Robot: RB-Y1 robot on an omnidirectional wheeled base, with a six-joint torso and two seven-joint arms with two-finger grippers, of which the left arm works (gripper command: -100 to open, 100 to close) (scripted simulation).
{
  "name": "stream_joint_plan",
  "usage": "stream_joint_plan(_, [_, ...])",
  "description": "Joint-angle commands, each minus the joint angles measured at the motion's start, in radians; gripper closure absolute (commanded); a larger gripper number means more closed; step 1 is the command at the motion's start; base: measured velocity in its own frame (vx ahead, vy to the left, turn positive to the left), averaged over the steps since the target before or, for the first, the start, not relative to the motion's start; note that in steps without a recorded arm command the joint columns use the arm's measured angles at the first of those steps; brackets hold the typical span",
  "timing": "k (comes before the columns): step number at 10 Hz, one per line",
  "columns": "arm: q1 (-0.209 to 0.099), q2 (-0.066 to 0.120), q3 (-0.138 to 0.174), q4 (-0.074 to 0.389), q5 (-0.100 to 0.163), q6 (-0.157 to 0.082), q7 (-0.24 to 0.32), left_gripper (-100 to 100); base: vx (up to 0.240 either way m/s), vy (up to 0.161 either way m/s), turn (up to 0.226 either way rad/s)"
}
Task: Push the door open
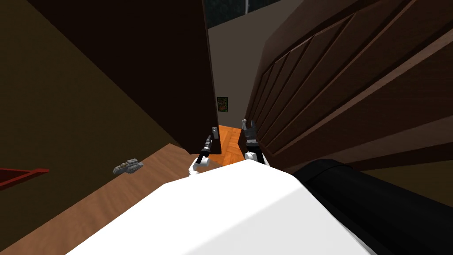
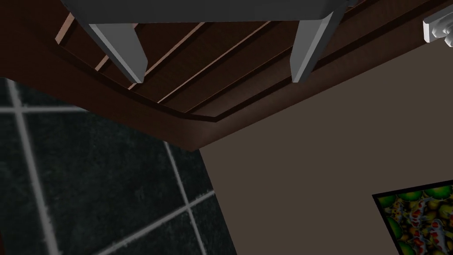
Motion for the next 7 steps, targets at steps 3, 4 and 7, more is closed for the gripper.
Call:
stream_joint_plan(3, [-0.012,0.004,0.01,0.016,-0.001,-0.01,-0.002,-100,0.182,-0.05,-0.017])
stream_joint_plan(4, [-0.015,0.002,0.013,0.02,-0.002,-0.013,-0.003,-100,0.235,-0.073,-0.021])
stream_joint_plan(7, [-0.026,-0.014,0.023,0.034,-0.003,-0.021,-0.005,-100,0.2,-0.067,-0.02])
